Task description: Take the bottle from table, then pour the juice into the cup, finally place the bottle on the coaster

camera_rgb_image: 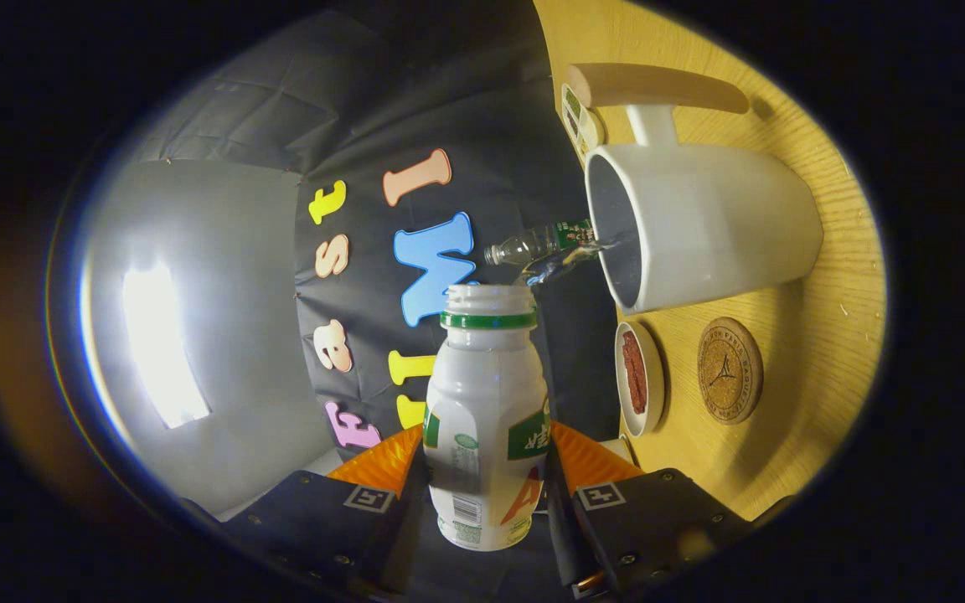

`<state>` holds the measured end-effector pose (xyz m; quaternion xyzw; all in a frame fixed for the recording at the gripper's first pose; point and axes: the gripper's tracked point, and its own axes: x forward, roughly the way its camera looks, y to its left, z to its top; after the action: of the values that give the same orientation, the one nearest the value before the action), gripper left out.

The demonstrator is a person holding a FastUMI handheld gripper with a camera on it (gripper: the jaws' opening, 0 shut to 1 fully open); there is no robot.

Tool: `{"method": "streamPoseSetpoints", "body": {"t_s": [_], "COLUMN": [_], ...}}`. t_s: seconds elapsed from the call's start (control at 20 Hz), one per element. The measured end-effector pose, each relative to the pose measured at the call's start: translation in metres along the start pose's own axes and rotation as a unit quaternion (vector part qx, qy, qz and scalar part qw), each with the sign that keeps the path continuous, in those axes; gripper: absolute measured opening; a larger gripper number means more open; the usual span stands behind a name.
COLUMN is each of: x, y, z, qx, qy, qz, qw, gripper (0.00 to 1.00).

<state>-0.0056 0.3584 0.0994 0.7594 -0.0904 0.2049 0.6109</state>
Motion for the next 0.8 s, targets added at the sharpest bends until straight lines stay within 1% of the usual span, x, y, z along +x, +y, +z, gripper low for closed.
{"method": "streamPoseSetpoints", "body": {"t_s": [0.45,0.8], "x": [0.0013,0.0005], "y": [0.0018,0.0048], "z": [-0.0033,-0.0008], "qx": [0.003,0.023], "qy": [0.003,-0.006], "qz": [0.004,0.008], "qw": [1.0,1.0], "gripper": [0.64,0.64]}}
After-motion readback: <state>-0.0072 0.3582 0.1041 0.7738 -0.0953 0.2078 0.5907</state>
